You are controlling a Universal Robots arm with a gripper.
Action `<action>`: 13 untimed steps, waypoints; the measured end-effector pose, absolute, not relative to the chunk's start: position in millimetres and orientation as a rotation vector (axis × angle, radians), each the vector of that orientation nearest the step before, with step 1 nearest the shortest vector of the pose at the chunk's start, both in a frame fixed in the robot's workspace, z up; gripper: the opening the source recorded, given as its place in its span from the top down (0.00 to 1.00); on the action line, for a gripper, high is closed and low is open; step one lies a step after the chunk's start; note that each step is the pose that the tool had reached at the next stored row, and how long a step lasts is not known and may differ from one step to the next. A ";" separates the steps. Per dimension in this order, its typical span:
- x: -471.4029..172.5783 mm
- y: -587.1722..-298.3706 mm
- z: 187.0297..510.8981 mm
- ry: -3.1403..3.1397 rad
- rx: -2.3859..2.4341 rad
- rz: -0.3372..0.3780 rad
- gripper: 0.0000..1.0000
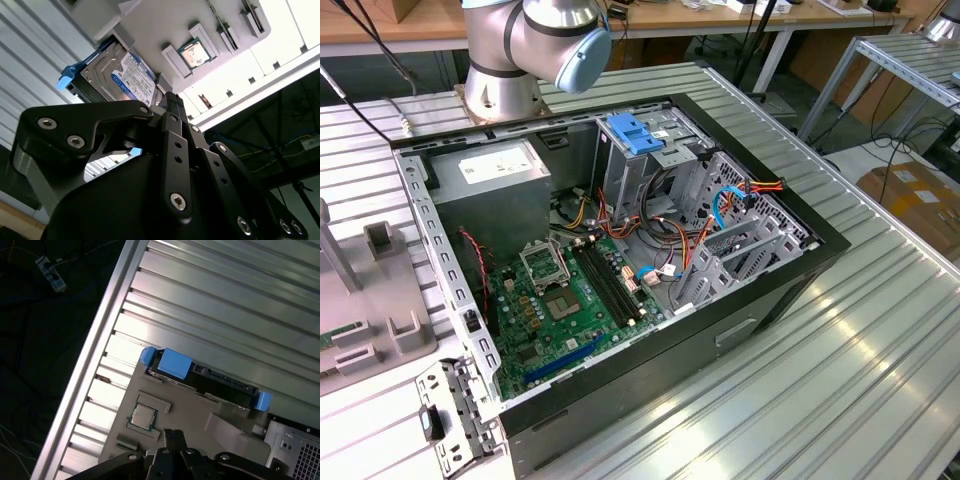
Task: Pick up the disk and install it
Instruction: 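Pick up the disk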
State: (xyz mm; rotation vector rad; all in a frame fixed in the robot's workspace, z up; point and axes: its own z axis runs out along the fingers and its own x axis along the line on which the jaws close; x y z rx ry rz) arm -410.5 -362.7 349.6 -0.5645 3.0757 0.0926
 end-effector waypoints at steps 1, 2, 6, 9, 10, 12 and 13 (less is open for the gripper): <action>-410.5 -362.7 349.6 3.072 -0.585 0.093 0.89; -410.6 -362.7 349.6 3.069 -0.602 0.093 0.89; -410.6 -362.7 349.6 3.060 -0.652 0.093 0.89; -410.5 -362.7 349.6 3.052 -0.692 0.093 0.89; -410.6 -362.7 349.6 3.049 -0.705 0.094 0.89; -410.5 -362.7 349.6 3.045 -0.727 0.094 0.89; -410.5 -362.7 349.6 3.039 -0.751 0.094 0.89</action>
